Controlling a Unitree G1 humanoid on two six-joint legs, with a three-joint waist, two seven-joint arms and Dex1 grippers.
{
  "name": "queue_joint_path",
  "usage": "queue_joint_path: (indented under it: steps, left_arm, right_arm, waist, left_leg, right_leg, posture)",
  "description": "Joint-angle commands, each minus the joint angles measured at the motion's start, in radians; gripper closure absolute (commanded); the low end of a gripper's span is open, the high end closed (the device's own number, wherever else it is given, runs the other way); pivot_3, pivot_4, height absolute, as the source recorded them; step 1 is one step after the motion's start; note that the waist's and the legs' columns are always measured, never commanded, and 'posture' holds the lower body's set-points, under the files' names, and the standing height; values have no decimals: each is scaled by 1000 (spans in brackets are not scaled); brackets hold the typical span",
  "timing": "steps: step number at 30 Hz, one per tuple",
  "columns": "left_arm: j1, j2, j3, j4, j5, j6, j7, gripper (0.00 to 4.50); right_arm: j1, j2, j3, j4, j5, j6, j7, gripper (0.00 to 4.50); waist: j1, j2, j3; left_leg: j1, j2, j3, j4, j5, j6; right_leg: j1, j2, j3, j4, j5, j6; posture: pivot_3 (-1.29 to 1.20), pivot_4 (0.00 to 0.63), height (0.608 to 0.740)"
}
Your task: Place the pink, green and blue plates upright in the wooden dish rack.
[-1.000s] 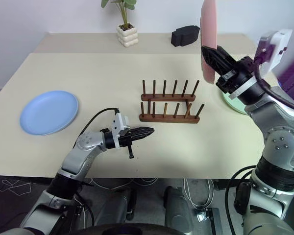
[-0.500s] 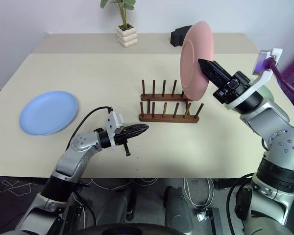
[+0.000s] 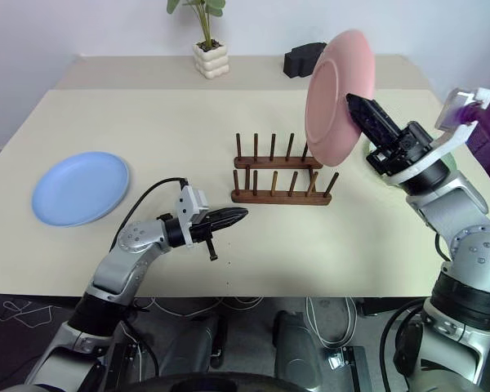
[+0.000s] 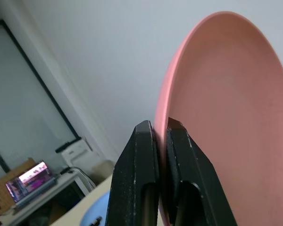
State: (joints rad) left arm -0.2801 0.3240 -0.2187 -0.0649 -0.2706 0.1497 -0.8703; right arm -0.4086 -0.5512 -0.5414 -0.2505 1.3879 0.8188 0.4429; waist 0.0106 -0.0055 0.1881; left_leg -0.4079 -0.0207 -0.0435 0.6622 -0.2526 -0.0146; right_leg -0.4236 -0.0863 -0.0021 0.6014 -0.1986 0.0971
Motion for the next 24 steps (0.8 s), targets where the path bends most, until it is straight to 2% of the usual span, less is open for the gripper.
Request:
queue_joint_path:
  steps: [1, 23, 24]
  left_arm:
    - [1, -2, 6, -40, -14, -1, 0, 4500]
    - [4, 1, 12, -49, -17, 2, 3, 4500]
    - [4, 1, 12, -49, -17, 3, 4, 4500]
  right_arm:
    - [-6, -16, -27, -26, 36, -30, -12, 4435]
    - [86, 16, -6, 87, -39, -82, 20, 4435]
    - [89, 17, -5, 91, -48, -85, 18, 4137]
  waist:
    - [0, 0, 0]
    - [1, 0, 0]
    - [1, 0, 0]
  left_leg:
    - [0, 0, 0, 0, 0, 0]
    - [0, 0, 0, 0, 0, 0]
    - [0, 0, 0, 0, 0, 0]
  right_leg:
    - [0, 0, 0, 0, 0, 0]
    - [0, 0, 0, 0, 0, 0]
    - [0, 0, 0, 0, 0, 0]
  posture:
    - [0, 150, 740]
    - [0, 150, 740]
    - [0, 150, 740]
